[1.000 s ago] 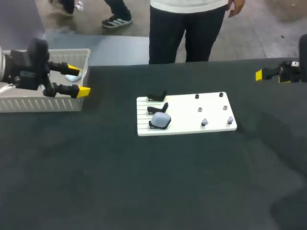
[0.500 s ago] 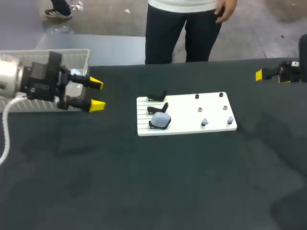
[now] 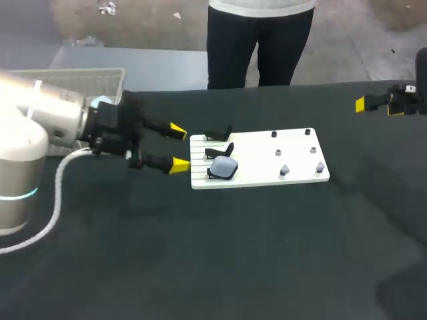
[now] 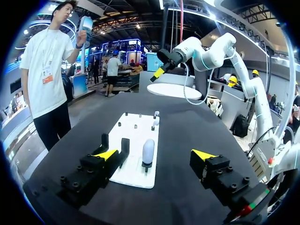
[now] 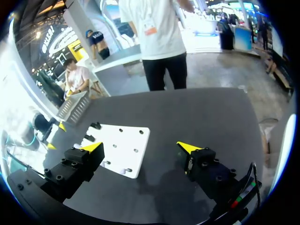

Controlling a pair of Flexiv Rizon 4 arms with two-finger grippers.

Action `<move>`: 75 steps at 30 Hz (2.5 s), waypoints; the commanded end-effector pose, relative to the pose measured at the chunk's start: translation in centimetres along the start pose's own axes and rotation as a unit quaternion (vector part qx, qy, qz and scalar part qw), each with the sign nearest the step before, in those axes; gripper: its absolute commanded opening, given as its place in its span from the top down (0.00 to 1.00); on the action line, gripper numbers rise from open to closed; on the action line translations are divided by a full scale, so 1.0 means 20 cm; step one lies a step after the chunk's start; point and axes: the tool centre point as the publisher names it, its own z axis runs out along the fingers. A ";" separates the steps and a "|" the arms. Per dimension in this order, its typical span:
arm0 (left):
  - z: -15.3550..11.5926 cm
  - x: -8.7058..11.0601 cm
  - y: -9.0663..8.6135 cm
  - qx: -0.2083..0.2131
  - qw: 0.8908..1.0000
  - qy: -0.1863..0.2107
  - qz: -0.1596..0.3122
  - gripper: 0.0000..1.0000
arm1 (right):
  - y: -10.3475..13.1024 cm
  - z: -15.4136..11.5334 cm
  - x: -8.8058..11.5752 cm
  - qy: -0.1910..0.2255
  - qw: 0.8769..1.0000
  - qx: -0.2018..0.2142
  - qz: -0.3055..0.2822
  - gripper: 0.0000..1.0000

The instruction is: Pick up each earbud case from the left stands, insert the matching earbuds, close the lid, and place the case in the box.

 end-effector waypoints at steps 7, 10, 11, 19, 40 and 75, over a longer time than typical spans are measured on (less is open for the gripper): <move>0.09 -0.01 0.05 0.013 1.000 0.005 -0.001 0.00 | 0.00 0.01 0.00 0.000 1.000 -0.001 0.000 0.00; 0.09 -0.01 0.05 0.013 1.000 0.005 -0.001 0.00 | 0.00 0.01 0.00 0.000 1.000 -0.001 0.000 0.00; 0.09 -0.01 0.05 0.013 1.000 0.005 -0.001 0.00 | 0.00 0.01 0.00 0.000 1.000 -0.001 0.000 0.00; 0.14 0.04 0.03 -0.006 1.000 -0.002 0.030 0.00 | 0.00 0.01 0.00 0.000 1.000 -0.001 0.000 0.00; 0.30 0.14 0.06 -0.028 0.999 -0.016 0.018 0.00 | 0.00 0.01 0.00 0.000 1.000 -0.001 0.000 0.00; 0.48 0.16 0.05 0.006 0.999 -0.026 0.023 0.34 | 0.00 0.01 0.00 0.000 1.000 -0.001 0.000 0.00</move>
